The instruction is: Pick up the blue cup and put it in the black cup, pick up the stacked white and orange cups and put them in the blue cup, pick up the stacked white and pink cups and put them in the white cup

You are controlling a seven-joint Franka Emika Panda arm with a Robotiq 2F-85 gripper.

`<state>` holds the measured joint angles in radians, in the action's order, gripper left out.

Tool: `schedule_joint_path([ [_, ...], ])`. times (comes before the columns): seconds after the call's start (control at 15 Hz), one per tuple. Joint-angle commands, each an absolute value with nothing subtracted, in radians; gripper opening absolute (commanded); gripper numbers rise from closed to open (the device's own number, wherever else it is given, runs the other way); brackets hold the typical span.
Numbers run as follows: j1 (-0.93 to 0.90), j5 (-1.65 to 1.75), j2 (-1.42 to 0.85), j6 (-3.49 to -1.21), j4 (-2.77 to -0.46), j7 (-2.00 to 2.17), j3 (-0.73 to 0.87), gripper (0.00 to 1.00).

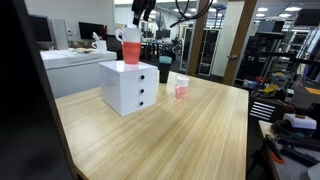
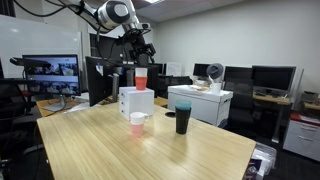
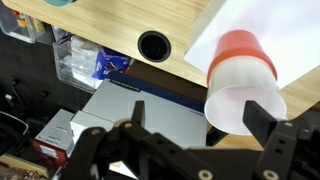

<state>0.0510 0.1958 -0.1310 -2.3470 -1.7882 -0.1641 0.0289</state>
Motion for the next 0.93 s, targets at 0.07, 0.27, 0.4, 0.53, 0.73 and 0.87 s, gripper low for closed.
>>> schedule_joint_path([
  [0.07,0.049,0.171,-0.122,-2.435,-1.857,-0.223,0.022,1.00],
  [0.27,0.050,0.172,-0.136,-2.496,-1.887,-0.222,0.020,1.00],
  [0.4,0.051,0.176,-0.147,-2.530,-1.903,-0.213,0.022,1.00],
  [0.53,0.052,0.177,-0.159,-2.544,-1.909,-0.210,0.024,1.00],
  [0.73,0.053,0.177,-0.164,-2.561,-1.907,-0.211,0.025,0.87],
  [0.87,0.054,0.177,-0.165,-2.562,-1.907,-0.213,0.026,0.69],
])
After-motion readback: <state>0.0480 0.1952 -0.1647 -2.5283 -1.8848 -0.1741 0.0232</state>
